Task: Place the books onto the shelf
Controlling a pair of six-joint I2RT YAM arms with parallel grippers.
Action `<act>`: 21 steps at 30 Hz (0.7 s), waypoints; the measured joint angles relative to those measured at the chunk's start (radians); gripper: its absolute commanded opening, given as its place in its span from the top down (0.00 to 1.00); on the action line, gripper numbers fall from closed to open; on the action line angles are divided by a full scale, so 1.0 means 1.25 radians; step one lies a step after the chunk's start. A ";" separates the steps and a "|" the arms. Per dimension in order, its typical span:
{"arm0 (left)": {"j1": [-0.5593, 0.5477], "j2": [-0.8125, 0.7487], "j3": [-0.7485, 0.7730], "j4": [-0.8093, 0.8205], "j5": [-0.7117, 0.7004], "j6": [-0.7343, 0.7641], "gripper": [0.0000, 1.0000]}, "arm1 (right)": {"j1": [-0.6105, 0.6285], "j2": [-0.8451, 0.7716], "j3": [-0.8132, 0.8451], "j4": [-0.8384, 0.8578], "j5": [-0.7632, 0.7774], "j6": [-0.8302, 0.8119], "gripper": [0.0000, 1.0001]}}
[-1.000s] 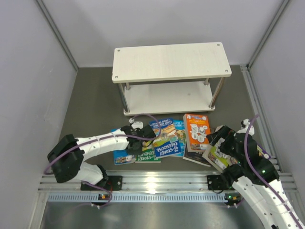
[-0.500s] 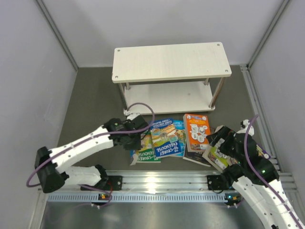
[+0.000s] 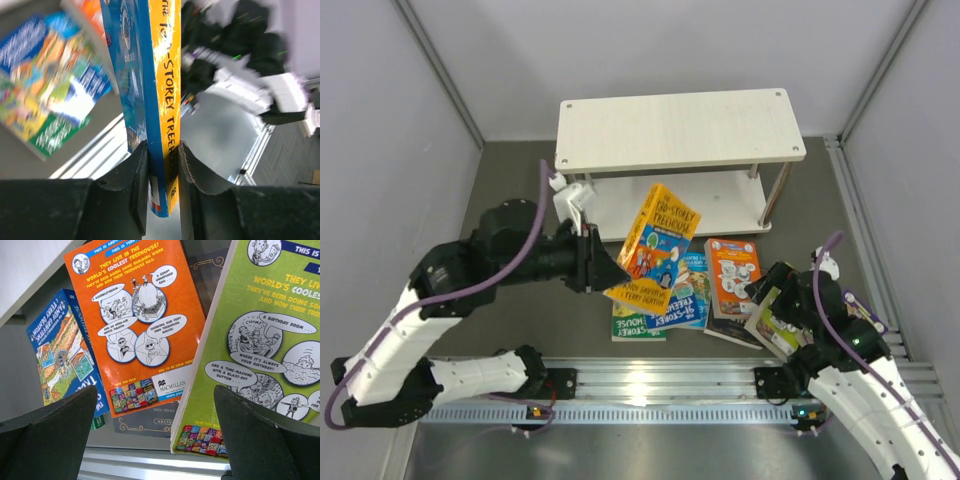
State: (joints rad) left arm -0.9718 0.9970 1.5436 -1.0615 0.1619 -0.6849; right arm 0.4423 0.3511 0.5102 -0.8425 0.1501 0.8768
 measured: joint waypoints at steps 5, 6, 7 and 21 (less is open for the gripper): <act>0.000 0.042 0.158 0.097 0.004 0.054 1.00 | 0.000 0.025 0.000 0.027 -0.013 0.000 0.00; 0.000 0.054 0.181 0.110 -0.002 0.066 1.00 | 0.000 0.027 0.000 0.032 -0.016 0.001 0.00; 0.000 0.077 0.214 0.123 -0.012 0.079 1.00 | 0.000 0.028 0.000 0.038 -0.018 0.002 0.00; 0.496 0.365 0.292 0.246 0.088 0.116 1.00 | 0.000 0.035 0.000 0.059 -0.070 0.014 0.00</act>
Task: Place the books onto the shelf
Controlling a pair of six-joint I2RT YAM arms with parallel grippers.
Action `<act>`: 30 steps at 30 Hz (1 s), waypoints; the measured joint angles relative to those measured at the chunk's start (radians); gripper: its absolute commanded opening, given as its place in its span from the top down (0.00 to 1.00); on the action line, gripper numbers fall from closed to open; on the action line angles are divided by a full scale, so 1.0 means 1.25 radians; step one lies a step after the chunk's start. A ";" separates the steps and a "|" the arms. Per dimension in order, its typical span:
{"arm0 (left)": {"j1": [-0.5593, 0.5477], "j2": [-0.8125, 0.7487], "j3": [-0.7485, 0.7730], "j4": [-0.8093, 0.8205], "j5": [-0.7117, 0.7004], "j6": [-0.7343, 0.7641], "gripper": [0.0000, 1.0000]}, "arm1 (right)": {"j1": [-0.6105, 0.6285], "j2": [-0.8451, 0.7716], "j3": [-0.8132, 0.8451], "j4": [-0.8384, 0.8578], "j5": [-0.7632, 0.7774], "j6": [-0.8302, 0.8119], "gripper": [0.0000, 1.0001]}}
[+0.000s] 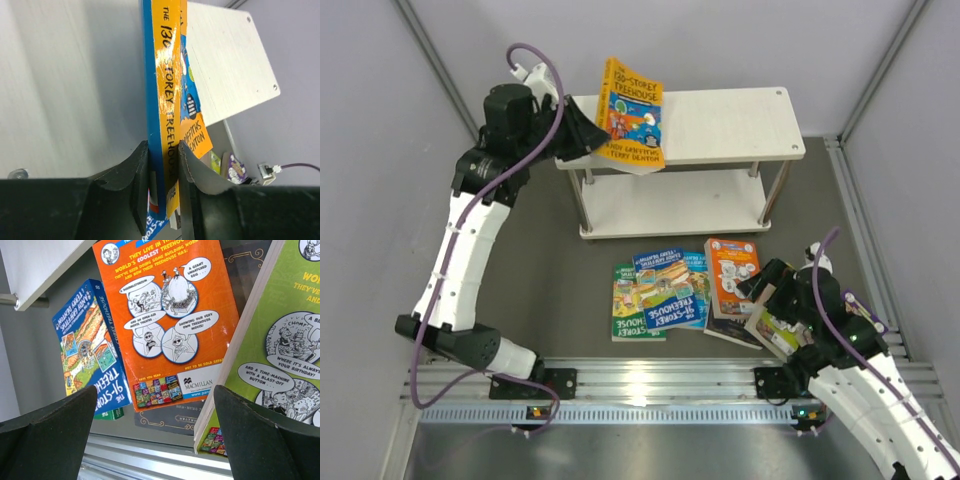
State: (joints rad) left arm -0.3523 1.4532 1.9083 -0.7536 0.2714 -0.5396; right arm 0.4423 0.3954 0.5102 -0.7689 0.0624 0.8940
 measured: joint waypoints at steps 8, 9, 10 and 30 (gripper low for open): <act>0.155 0.010 -0.009 0.059 0.102 -0.074 1.00 | 0.000 -0.050 0.000 -0.004 -0.005 0.015 0.00; 0.161 0.012 -0.009 0.057 0.104 -0.077 1.00 | 0.000 -0.055 0.000 -0.006 -0.005 0.016 0.00; 0.169 0.015 -0.011 0.056 0.109 -0.080 1.00 | 0.000 -0.060 0.000 -0.007 -0.005 0.017 0.00; 0.215 0.085 -0.024 0.018 0.168 -0.069 0.33 | 0.000 -0.034 -0.010 -0.020 -0.004 0.018 0.00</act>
State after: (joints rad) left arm -0.0834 1.5600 1.8782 -0.7307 0.4808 -0.6258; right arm 0.4423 0.3534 0.4973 -0.7933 0.0578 0.9165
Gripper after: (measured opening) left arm 0.582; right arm 0.996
